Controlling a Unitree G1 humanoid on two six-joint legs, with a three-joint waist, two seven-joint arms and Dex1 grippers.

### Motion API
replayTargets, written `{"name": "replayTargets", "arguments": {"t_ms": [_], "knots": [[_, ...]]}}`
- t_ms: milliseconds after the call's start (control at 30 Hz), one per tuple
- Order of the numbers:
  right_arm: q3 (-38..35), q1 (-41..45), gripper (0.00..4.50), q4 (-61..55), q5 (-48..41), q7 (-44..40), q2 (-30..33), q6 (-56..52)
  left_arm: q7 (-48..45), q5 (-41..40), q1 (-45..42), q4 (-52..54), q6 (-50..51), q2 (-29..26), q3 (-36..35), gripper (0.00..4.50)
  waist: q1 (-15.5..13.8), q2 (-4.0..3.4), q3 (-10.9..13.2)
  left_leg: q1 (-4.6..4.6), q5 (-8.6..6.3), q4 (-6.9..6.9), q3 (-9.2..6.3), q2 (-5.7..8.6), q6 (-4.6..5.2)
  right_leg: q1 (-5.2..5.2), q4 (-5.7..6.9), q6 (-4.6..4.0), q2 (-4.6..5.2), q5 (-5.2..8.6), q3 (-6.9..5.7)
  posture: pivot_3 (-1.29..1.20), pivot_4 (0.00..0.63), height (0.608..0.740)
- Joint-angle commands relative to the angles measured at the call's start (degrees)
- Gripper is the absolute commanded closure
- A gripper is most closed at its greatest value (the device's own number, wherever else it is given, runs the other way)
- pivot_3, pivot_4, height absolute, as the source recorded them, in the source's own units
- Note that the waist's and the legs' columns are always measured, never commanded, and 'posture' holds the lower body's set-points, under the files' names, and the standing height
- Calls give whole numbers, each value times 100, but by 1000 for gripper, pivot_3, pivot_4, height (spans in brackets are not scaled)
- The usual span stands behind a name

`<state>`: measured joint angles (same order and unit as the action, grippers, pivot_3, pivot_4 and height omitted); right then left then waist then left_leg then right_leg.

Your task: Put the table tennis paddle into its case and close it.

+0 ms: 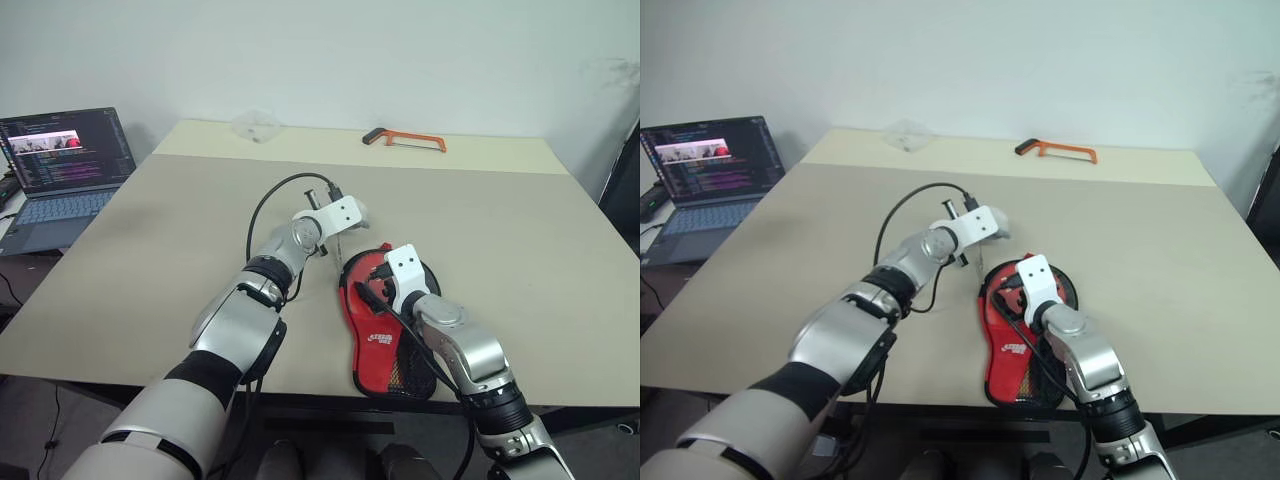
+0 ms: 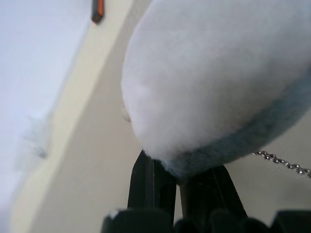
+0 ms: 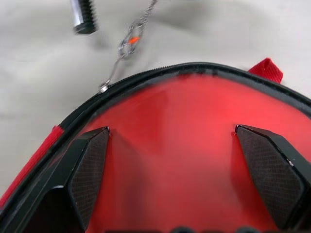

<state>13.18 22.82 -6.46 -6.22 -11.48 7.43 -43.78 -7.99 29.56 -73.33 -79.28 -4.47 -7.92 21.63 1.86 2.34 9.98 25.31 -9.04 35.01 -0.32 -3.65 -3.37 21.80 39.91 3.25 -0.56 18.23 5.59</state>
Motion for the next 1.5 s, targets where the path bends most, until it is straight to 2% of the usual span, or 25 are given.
{"name": "replayTargets", "arguments": {"t_ms": [33, 267, 667, 767, 933, 1367, 1500], "knots": [[225, -316, 0, 164, 34, -77, -15, -506, 484, 309, -299, 18, -118, 112, 186, 4478, 1, 0, 0, 0, 0, 0, 0, 0, 0, 0, 0, 0, 0, 0, 0, 0, 150, 740], [251, -421, 0, -62, 68, -79, -87, -679, 1506, 990, -527, -13, -649, 499, 718, 4478, -2, 0, 0, 0, 0, 0, 2, 1, -1, 0, -2, 1, 1, 1, 1, 0, 150, 740], [227, -457, 0, -212, 76, -24, -140, -853, 2163, 1712, -516, -46, -1414, 1120, 1414, 4478, -2, 0, 0, 0, -1, -6, 9, 2, -2, 5, -6, 2, 2, 1, 8, 0, 150, 740], [256, -476, 0, -235, 68, -5, -186, -889, 2551, 1955, -535, -14, -1939, 1236, 1675, 4478, -4, 0, 0, 1, -1, -6, 10, 2, -2, 5, -7, 2, 2, 1, 7, 0, 150, 740], [310, -537, 0, -278, 90, 11, -252, -929, 3082, 2250, -580, -20, -2211, 1307, 1967, 4478, -23, 0, 0, 4, -1, -7, 10, 6, -2, 5, -11, 2, 6, 1, 7, 0, 150, 740], [348, -597, 0, -309, 95, -22, -238, -954, 3030, 2627, -286, -56, -2883, 1314, 2418, 4478, -24, 0, -1, 7, -5, -16, 12, 6, -7, 0, -38, 3, 8, 1, 5, 0, 150, 740], [375, -618, 0, -311, 98, -51, -220, -951, 2548, 2154, -234, -83, -2561, 1314, 1960, 4478, -22, -2, -3, 7, -5, -16, 12, 6, -8, 0, -38, 3, 8, 1, 5, 0, 150, 740]]}}
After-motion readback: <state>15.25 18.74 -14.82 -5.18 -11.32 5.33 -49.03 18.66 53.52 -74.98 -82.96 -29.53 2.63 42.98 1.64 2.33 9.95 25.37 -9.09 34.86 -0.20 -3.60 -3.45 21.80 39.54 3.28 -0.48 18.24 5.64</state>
